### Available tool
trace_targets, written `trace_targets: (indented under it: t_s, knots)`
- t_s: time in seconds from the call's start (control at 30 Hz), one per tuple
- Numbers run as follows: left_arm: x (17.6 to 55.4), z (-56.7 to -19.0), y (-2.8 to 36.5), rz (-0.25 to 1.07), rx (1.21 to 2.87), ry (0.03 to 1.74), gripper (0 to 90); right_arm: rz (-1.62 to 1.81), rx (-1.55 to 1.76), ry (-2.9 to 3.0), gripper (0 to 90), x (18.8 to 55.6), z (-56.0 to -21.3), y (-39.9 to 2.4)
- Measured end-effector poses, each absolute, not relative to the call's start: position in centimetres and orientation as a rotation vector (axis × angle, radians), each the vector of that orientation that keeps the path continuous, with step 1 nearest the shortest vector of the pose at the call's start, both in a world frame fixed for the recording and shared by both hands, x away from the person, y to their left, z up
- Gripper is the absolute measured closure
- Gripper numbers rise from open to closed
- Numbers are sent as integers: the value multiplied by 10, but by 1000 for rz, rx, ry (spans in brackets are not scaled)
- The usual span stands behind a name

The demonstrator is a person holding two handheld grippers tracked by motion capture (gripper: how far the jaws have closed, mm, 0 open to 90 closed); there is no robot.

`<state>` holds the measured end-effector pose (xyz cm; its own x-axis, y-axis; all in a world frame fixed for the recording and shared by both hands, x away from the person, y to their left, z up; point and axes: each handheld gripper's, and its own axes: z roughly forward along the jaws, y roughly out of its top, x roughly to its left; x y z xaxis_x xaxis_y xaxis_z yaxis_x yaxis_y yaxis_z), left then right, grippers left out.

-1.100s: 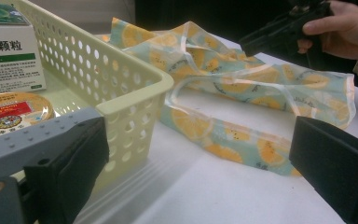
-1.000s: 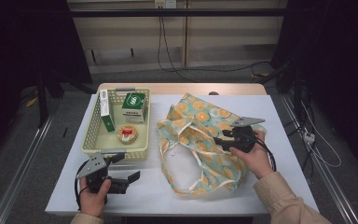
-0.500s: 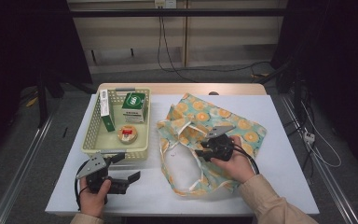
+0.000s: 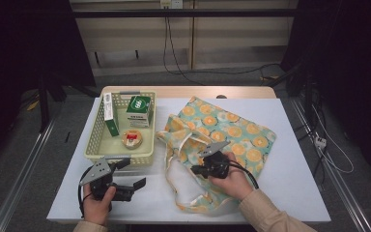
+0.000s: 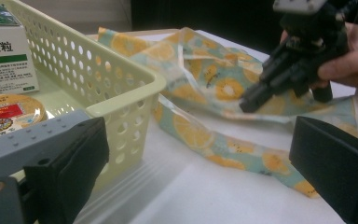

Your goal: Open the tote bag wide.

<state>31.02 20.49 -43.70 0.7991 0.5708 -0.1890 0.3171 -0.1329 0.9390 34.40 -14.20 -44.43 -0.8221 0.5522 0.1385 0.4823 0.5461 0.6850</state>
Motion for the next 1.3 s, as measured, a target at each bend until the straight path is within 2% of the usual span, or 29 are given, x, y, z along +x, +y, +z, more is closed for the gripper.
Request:
trace_targets:
  t_s: [0.17,0.37,0.63,1.1,1.3]
  knots:
    - [310,-437,206,254,1733,694,45,1136,883,2685,900,342,-448,-137]
    - [311,-437,205,249,1730,698,45,1260,1009,2544,900,357,-422,-164]
    - [311,-438,205,245,1734,697,45,1234,1082,2402,900,374,-401,-198]
    - [311,-439,204,237,1737,694,45,1043,1198,2284,893,394,-412,-241]
    - [312,-439,202,233,1738,692,45,975,1202,2323,768,393,-425,-237]
